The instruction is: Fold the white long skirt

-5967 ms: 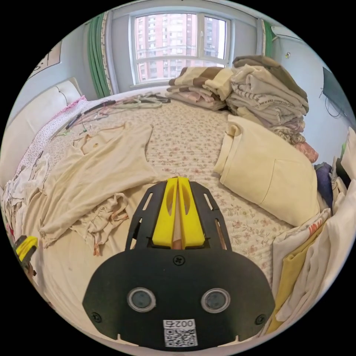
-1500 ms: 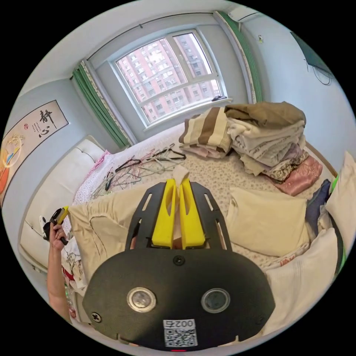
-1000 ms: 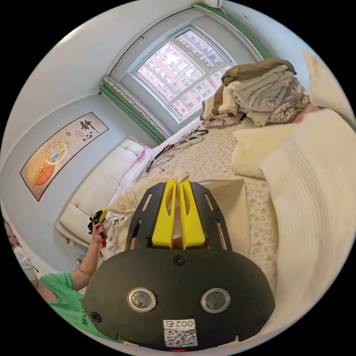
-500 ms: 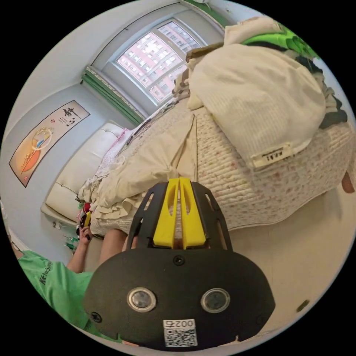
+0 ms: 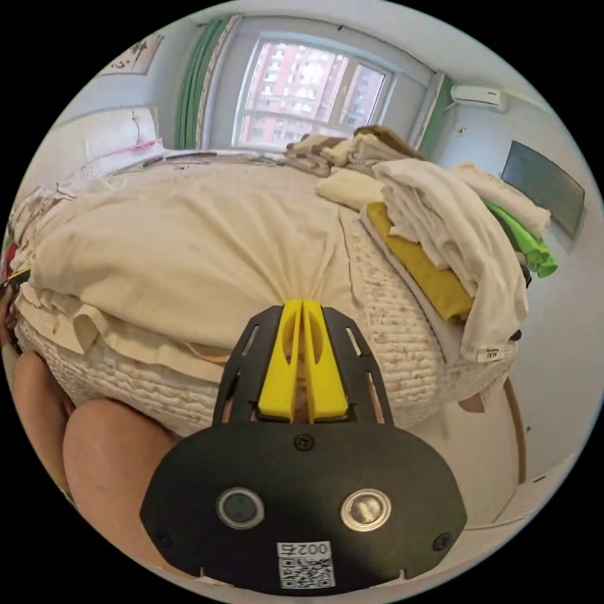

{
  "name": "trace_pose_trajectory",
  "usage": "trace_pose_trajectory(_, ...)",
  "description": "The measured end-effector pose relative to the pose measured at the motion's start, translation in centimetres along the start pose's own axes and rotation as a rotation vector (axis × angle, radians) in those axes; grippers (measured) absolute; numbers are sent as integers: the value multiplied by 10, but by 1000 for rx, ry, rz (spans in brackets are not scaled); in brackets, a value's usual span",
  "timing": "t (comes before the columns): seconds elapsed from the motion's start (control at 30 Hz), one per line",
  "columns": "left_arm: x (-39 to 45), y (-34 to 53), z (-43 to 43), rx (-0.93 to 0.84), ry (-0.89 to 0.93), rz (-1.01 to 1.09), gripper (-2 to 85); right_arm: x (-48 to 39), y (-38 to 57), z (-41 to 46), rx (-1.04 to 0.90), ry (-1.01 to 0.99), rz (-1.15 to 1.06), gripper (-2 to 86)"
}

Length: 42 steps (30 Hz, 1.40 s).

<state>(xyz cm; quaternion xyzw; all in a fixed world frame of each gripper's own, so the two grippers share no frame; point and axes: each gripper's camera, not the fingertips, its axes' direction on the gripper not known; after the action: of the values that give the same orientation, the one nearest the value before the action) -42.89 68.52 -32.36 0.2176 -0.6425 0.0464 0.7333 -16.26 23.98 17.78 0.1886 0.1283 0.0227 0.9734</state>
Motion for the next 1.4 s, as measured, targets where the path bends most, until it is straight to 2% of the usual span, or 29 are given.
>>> trace_pose_trajectory(0.07, -11, 12, -20, 21, 66, -82, -10, 10, 2, -21, 1, -37, 64, -7)
trace_pose_trajectory(0.2, -42, 50, -59, 152, 91, -214, -9, 41, 31, -71, 138, -13, 188, 16)
trace_pose_trajectory(0.37, -80, 106, -69, 149, 117, -347, -10, 67, 54, -68, 32, -55, 257, 91)
trace_pose_trajectory(0.7, -76, 115, -48, 167, 288, -405, 16, 82, 63, -60, -43, -164, 340, 85)
trace_pose_trajectory(0.8, -74, 114, -34, 80, 285, -426, 33, 90, 63, -63, -57, -196, 348, 80)
trace_pose_trajectory(1.03, -66, 118, -63, 186, 204, -394, 120, 96, 63, -74, -45, -243, 349, 69)
trace_pose_trajectory(1.13, -68, 118, -50, 128, 213, -392, 130, 94, 60, -72, -56, -247, 345, 67)
trace_pose_trajectory(1.2, -69, 118, -37, 80, 216, -399, 126, 93, 57, -71, -60, -242, 350, 65)
trace_pose_trajectory(1.27, -68, 120, -33, 76, 126, -401, 100, 91, 54, -71, -63, -236, 349, 60)
trace_pose_trajectory(1.4, -73, 117, -36, 48, 115, -394, 48, 88, 45, -73, -76, -226, 286, 5)
